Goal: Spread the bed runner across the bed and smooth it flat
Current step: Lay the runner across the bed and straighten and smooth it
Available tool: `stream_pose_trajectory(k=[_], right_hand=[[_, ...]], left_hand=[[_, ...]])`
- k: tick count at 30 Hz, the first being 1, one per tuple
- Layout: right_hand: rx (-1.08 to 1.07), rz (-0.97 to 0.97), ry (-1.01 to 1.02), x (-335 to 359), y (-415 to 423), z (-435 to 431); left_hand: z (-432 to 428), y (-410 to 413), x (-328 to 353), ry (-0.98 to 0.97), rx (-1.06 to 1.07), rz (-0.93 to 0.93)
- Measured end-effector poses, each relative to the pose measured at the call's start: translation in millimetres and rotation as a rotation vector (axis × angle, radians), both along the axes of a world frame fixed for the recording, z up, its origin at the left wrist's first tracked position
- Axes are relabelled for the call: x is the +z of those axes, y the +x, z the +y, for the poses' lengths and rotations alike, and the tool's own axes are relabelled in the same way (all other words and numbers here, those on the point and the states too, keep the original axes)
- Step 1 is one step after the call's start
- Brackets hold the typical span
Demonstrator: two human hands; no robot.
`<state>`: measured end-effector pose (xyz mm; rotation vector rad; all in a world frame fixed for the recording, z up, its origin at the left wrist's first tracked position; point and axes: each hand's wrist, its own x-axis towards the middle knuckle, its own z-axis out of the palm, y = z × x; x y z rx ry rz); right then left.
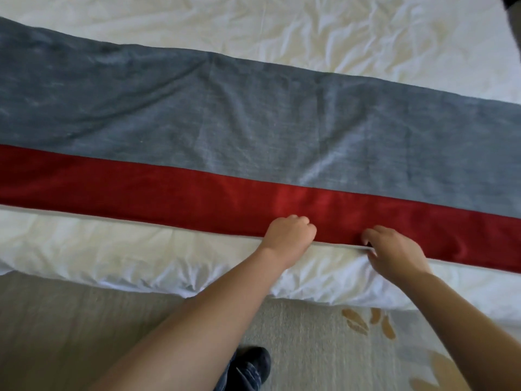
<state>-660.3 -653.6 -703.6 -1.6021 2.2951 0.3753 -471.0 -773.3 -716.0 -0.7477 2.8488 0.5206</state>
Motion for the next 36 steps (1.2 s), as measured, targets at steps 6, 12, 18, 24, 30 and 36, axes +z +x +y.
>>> stream_pose_trajectory(k=[6,12,18,24,30,36], right_hand=[[-0.034,0.077,-0.049,-1.5,-24.0,23.4],[0.005,0.085,0.012,-6.5,-23.8,50.7],[0.060,0.142,-0.046,-2.6,-41.1,51.3],[-0.036,0.284,0.065,1.8,-69.7,83.2],[-0.067,0.292,0.211,-0.8,-74.1,88.0],[-0.077,0.185,0.004,8.5,-42.2,61.6]], left_hand=[[28.2,-53.5,-1.4,-0.029,-0.069,0.026],[50.1,-65.2,-7.7,0.015,-0.073,0.040],[56.1,-75.8,-11.3,0.004,-0.031,0.110],[83.0,-108.4,1.2,0.043,-0.050,0.066],[83.4,-119.8,4.2,0.056,-0.115,0.019],[39.7,-60.9,-3.2,0.039,-0.068,0.141]])
